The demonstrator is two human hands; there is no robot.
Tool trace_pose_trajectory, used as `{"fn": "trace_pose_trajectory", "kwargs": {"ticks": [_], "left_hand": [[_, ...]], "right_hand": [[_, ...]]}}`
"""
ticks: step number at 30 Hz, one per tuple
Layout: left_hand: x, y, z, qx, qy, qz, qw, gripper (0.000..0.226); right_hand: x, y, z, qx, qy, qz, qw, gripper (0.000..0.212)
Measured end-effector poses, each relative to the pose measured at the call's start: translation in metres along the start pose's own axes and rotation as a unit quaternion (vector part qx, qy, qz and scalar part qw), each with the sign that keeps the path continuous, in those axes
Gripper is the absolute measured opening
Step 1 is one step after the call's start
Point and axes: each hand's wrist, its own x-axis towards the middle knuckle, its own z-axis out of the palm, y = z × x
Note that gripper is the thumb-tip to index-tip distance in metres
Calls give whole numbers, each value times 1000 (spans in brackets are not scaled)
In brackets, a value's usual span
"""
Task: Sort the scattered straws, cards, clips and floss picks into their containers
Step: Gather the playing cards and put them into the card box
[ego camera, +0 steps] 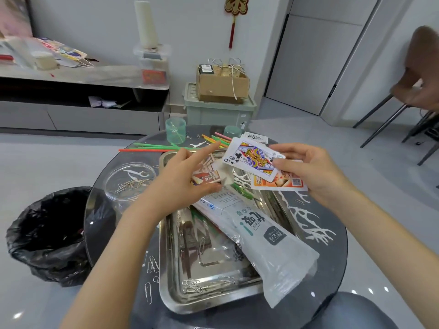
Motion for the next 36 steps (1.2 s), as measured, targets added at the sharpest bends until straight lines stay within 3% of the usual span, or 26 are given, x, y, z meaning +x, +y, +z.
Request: {"fn": "trace_pose_trajectory", "kwargs": {"ticks": [3,6,12,26,36], "left_hand": [[0,1,2,-1,1,-3,1000,94],[0,3,3,-12,10,-9,1000,99],[0,8,2,-9,25,1,1000,94],[0,12,1,16,18,19,1000,81],[-1,21,8,3,-16,44,999,81]], "right_hand": [[-4,-9,4,-52,-1,-52,997,26],[-6,-10,7,-122,-14,-51,991,26],[-10,-14,9,-111,1,-54,992,27],[2,-33,0,-111,-128,14,985,26],[3,-35,15,-182,-133,-7,974,22]]}}
